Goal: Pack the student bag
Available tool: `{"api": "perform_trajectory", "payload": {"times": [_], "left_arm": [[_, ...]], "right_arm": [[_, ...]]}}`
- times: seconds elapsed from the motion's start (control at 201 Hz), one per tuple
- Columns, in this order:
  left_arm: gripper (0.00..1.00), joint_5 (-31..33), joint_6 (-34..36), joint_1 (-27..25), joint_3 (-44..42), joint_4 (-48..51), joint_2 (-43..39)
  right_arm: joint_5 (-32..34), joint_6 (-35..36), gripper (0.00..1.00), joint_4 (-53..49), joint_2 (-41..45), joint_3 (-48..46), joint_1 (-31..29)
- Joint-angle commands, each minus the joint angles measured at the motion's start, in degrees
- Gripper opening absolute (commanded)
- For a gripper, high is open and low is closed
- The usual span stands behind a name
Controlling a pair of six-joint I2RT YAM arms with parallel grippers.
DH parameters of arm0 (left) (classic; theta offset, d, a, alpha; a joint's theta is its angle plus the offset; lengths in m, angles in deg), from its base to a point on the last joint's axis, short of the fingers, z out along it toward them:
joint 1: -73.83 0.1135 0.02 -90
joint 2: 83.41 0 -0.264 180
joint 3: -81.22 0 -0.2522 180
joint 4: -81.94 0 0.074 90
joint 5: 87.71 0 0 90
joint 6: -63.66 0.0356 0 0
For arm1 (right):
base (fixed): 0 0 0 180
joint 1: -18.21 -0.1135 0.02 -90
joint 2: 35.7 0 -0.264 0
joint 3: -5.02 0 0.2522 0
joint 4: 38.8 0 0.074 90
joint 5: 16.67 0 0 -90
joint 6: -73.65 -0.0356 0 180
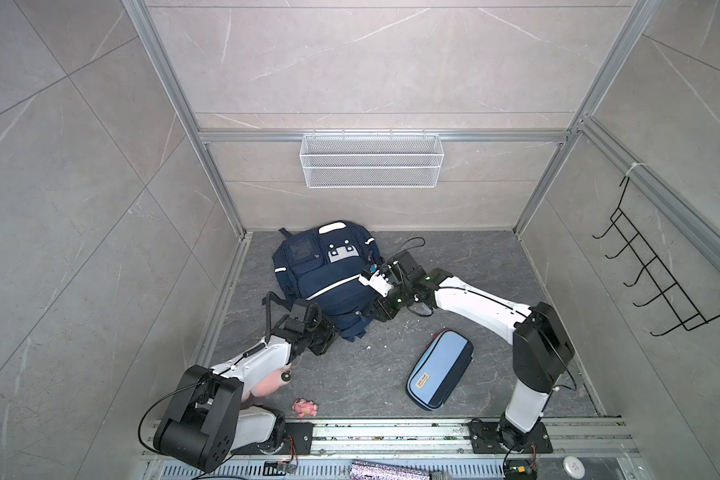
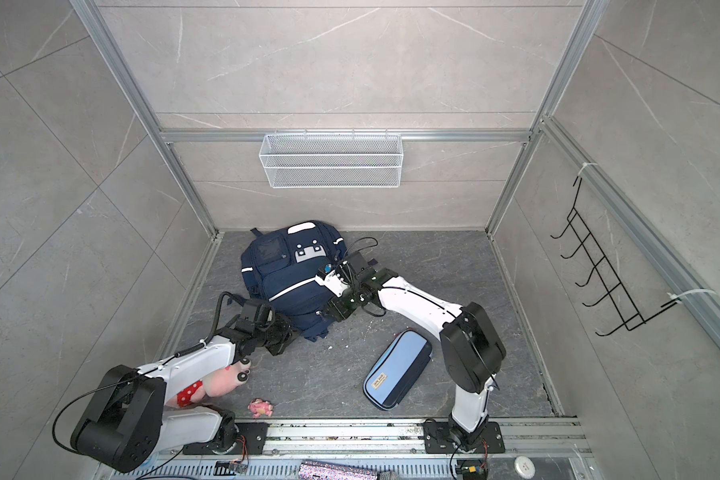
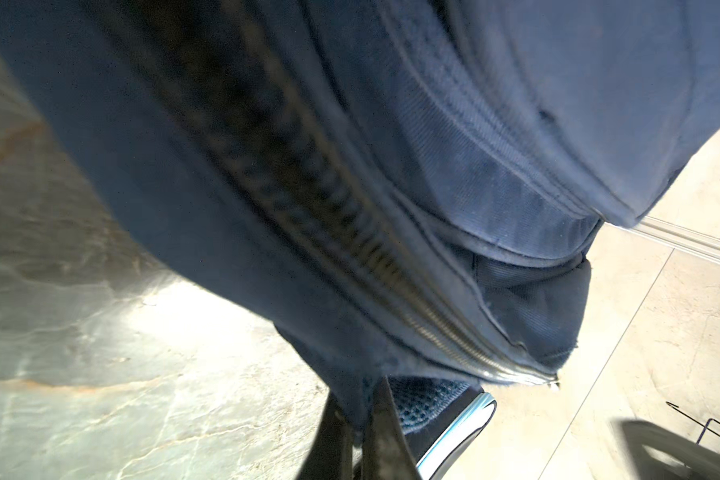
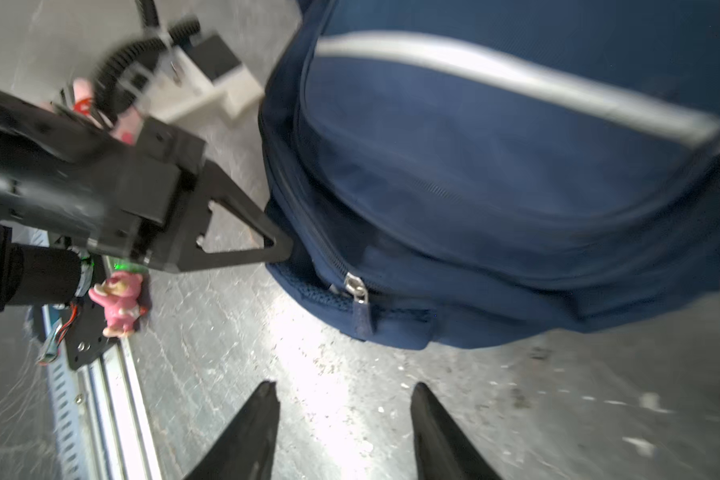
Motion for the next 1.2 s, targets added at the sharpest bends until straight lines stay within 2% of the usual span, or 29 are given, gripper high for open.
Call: {"api": "perform_trajectory", "payload": {"times": [0.0,0.124,0.493,0.588,0.752,0.871,1.061,1.195], "left_arm": [[0.0,-0.31,1.58,0.0,-0.64,-1.41,-1.12],[0.0,-0.86,1.54,-0.06,-0.89,-2.09,-0.58],[0.0,-1.24,1.4,-0.05,-1.43,-2.13,-0.74],[0.0,-1.23,1.29,-0.06,-1.3,-2.55,-0.28],[0.0,-1.88,1.38,-0.05,-0.56,-2.8,0.73],[0.0,-2.35,1.56,-0.06,-0.64,-2.79,0.95],[0.0,-2.53,1.21,-0.03,-1.55,-3.31,0.5],[0.0,-2.64,1.1,0.12,-1.69,-3.62,0.58]], "right_arm": [[-2.88,-0.45,0.51,-0.54,-2.11,0.57,-0.18],[-1.57,-0.92,0.48,1.32,-3.71,0.79,-0.14],[-4.67,-0.33,0.43,0.28,-8.55,4.51,-0.78],[-3.48,-0.88,0.42,0.73,-9.2,4.77,-1.04],[0.91,-1.86,0.3,1.97,-10.5,5.91,-1.48],[3.0,-2.91,0.26,4.01,-10.59,5.76,-1.85],[3.5,-4.04,0.25,5.16,-11.81,5.53,-2.2],[2.22,-4.46,0.32,5.98,-12.65,5.51,-2.26]]}}
